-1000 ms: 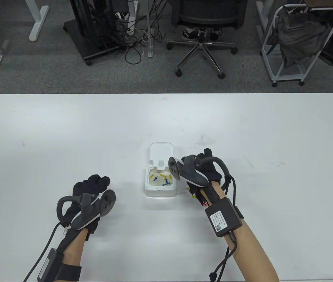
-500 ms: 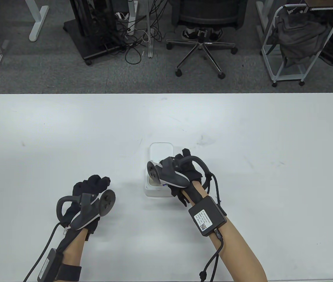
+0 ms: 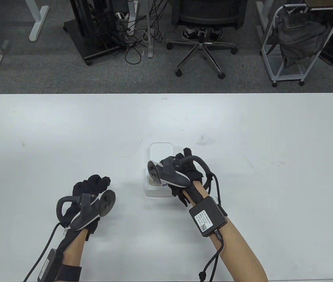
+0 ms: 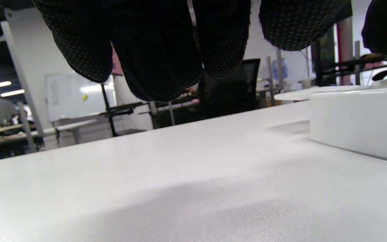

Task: Press to open box and store push pins

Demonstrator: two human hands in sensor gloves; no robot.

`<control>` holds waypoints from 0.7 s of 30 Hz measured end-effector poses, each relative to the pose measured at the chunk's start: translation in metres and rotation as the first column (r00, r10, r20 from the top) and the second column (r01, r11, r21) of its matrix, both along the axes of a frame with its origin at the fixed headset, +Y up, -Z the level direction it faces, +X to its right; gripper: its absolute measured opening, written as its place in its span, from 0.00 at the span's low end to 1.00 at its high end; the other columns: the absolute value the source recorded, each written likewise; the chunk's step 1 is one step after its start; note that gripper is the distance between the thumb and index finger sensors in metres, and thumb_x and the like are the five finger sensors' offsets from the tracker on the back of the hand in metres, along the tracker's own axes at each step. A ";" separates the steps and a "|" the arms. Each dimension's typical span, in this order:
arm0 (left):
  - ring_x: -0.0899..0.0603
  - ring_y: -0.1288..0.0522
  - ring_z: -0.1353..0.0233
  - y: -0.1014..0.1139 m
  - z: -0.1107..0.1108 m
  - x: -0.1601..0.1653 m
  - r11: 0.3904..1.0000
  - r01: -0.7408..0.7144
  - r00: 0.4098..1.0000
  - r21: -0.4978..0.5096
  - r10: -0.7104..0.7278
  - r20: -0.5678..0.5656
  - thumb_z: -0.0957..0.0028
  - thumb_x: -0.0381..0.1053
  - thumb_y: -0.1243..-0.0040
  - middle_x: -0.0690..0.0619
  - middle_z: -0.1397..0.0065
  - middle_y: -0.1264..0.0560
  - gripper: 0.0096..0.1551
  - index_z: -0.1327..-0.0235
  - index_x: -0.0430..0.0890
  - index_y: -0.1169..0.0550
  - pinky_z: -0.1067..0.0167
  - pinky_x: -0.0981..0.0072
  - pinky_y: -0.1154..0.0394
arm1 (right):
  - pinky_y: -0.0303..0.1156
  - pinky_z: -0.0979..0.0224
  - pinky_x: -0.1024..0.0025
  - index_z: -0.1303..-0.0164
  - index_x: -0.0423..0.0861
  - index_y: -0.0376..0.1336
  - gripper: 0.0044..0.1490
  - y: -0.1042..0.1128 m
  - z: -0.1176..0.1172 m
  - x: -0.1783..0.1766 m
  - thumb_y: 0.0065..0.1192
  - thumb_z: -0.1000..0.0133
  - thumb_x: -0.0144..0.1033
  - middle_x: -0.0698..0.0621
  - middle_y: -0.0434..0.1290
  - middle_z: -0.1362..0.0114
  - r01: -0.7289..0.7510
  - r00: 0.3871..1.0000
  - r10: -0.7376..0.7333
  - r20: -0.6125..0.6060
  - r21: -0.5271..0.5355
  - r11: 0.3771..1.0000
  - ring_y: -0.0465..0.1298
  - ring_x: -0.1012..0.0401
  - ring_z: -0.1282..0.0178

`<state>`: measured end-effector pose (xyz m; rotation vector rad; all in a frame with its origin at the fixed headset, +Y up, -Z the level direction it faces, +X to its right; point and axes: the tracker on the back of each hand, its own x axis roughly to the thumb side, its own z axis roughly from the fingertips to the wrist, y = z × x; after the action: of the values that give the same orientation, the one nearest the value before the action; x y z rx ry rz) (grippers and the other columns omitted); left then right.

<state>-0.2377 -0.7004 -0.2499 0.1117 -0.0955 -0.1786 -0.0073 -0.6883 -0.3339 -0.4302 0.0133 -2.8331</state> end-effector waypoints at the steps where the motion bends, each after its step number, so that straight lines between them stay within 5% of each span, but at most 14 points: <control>1: 0.45 0.18 0.33 0.000 0.000 0.000 1.000 -0.001 1.000 -0.002 0.001 0.000 0.47 0.65 0.49 0.50 0.23 0.26 0.33 0.29 0.56 0.26 0.26 0.43 0.26 | 0.63 0.19 0.39 0.44 0.61 0.64 0.29 0.000 0.001 0.003 0.66 0.57 0.52 0.62 0.80 0.40 0.005 1.000 -0.005 0.003 -0.007 1.000 0.80 0.58 0.39; 21: 0.45 0.18 0.33 -0.001 0.000 0.001 1.000 0.005 1.000 -0.014 -0.005 0.002 0.47 0.65 0.49 0.51 0.23 0.26 0.33 0.29 0.56 0.26 0.26 0.44 0.26 | 0.64 0.19 0.41 0.43 0.60 0.64 0.30 -0.049 0.005 0.058 0.66 0.57 0.52 0.61 0.80 0.39 -0.025 0.991 0.042 0.127 -0.130 0.991 0.79 0.56 0.37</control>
<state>-0.2363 -0.7014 -0.2495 0.0978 -0.0989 -0.1830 0.0511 -0.7375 -0.3288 -0.2690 -0.2005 -2.8324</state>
